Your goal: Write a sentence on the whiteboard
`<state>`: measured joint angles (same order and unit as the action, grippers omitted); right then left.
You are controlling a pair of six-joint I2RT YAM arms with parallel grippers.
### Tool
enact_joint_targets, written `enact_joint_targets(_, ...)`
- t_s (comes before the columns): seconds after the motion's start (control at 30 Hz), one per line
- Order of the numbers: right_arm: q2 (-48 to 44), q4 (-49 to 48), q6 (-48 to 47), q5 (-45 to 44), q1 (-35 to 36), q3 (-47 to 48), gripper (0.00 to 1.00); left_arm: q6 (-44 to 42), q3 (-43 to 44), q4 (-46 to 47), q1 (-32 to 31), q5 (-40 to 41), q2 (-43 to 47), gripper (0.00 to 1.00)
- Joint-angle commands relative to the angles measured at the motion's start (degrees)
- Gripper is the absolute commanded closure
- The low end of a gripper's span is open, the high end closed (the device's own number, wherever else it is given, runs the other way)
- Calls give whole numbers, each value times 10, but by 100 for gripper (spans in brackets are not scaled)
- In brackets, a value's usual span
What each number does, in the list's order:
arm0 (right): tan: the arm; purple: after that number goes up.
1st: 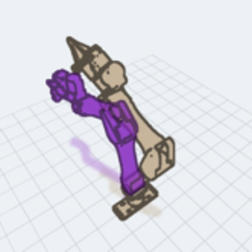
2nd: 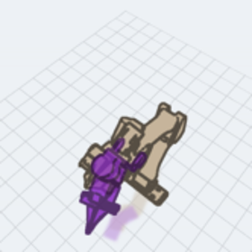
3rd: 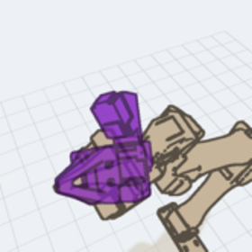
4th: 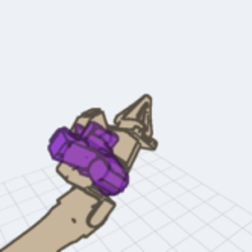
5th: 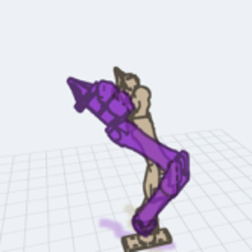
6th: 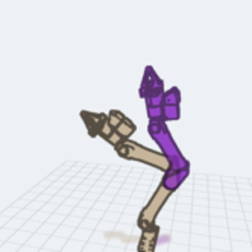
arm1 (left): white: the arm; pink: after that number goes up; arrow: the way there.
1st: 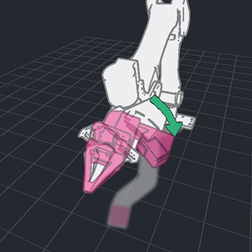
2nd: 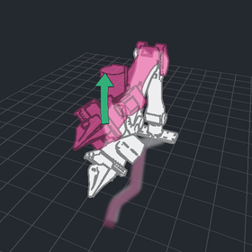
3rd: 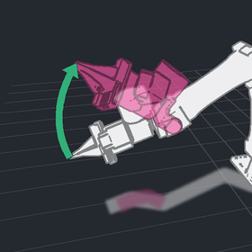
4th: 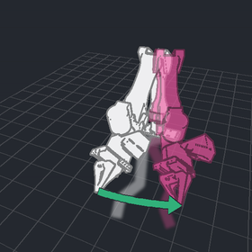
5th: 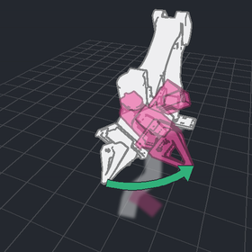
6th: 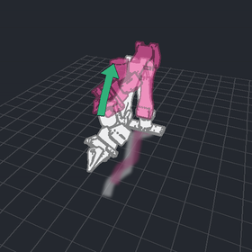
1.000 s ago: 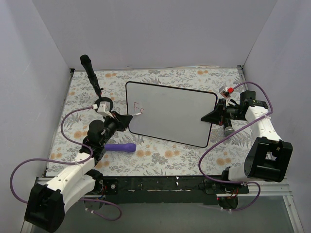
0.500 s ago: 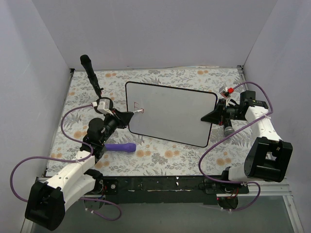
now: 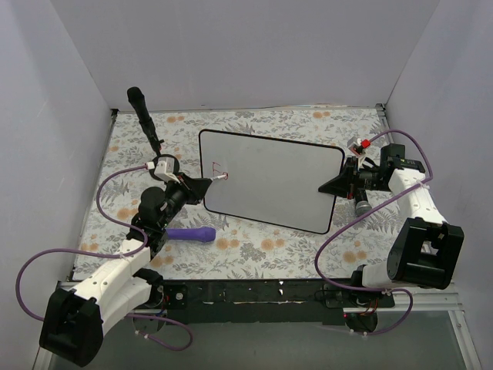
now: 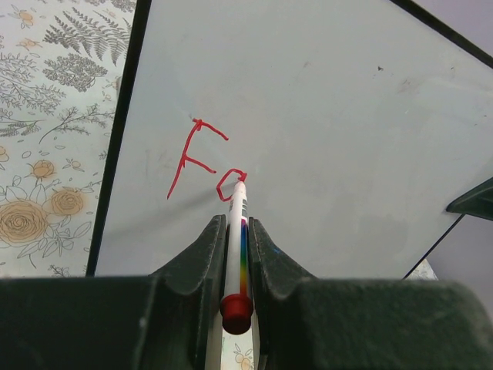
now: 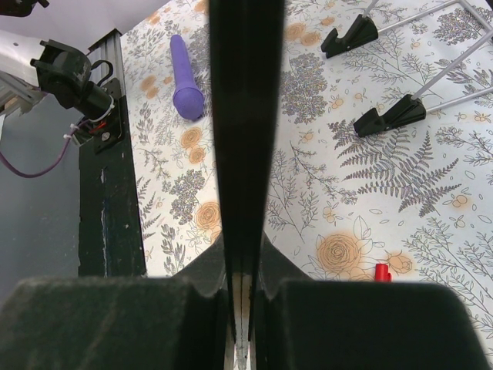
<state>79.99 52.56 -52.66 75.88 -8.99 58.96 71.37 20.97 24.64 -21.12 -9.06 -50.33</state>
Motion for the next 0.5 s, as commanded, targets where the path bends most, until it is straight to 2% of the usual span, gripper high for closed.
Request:
enact_joint_targets(0.0, -7, -3, -24, -18, 4, 9, 99, -10, 12, -32, 1, 5, 6, 100)
enact_joint_targets(0.47, -9, -4, -25, -17, 4, 9, 99, -1, 9, -26, 1, -33, -22, 100)
